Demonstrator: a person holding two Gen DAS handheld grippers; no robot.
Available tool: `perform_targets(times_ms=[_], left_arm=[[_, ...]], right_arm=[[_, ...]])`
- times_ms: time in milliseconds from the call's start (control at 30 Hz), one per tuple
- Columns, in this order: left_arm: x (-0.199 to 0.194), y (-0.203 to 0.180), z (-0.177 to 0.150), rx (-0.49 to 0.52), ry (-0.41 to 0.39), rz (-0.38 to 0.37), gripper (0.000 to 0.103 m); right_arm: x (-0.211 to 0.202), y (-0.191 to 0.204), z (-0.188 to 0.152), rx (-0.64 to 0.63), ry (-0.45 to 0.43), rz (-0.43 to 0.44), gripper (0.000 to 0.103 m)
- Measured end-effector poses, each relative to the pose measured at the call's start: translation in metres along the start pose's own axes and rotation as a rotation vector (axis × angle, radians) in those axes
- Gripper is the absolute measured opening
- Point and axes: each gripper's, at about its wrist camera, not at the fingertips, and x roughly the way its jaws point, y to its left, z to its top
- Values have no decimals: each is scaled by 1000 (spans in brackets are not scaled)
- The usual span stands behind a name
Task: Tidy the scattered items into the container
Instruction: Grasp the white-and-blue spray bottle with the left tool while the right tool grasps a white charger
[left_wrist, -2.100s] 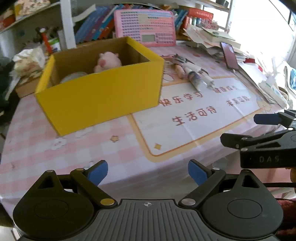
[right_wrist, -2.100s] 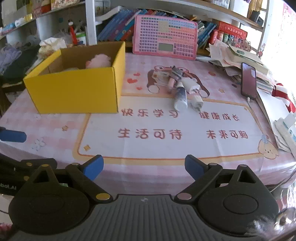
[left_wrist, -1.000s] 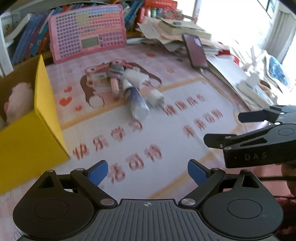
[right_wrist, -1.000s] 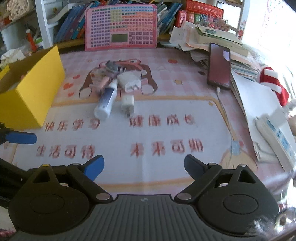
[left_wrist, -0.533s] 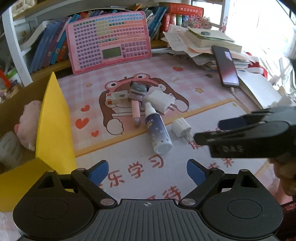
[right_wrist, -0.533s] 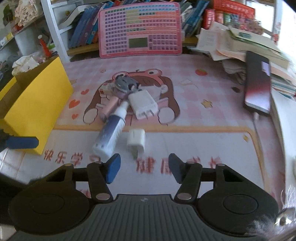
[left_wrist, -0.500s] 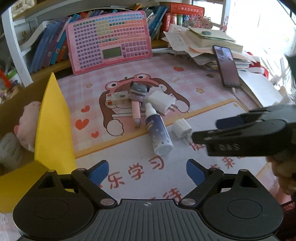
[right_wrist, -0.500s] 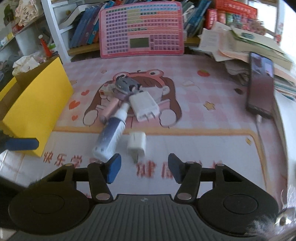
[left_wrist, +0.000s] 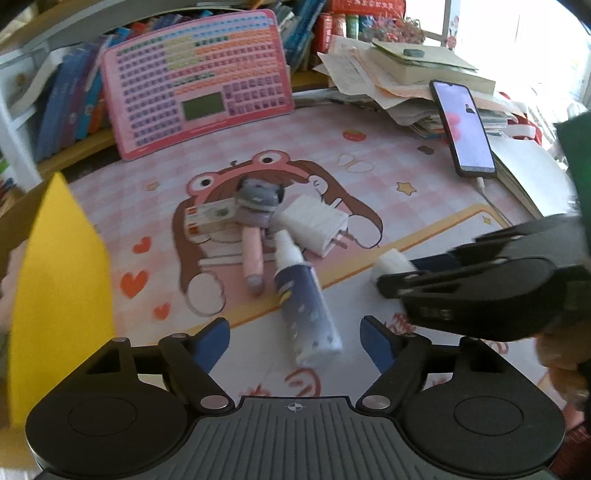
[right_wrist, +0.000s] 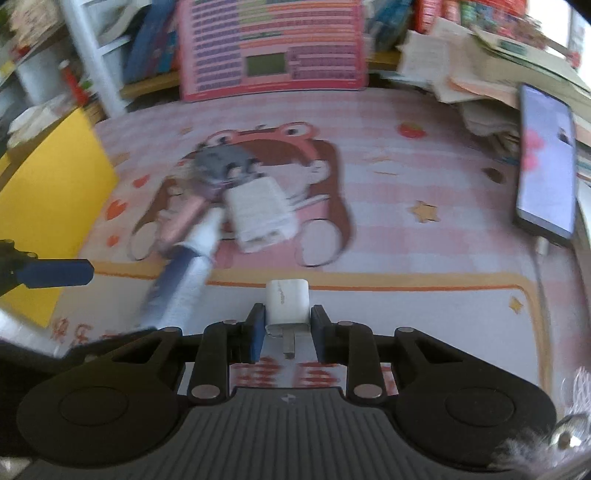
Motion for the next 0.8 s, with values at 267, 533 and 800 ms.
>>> perform_targets(times_ms=[267, 533, 800], left_arm=[[38, 4, 13, -79, 59, -25, 54], [47, 2, 9, -62, 72, -10, 34], [28, 10, 1, -142, 66, -58, 31]], right_arm=[[-9, -23, -7, 14, -8, -23, 25], [0, -21, -4, -19, -14, -35, 26], [-8, -12, -9, -51, -25, -18, 24]])
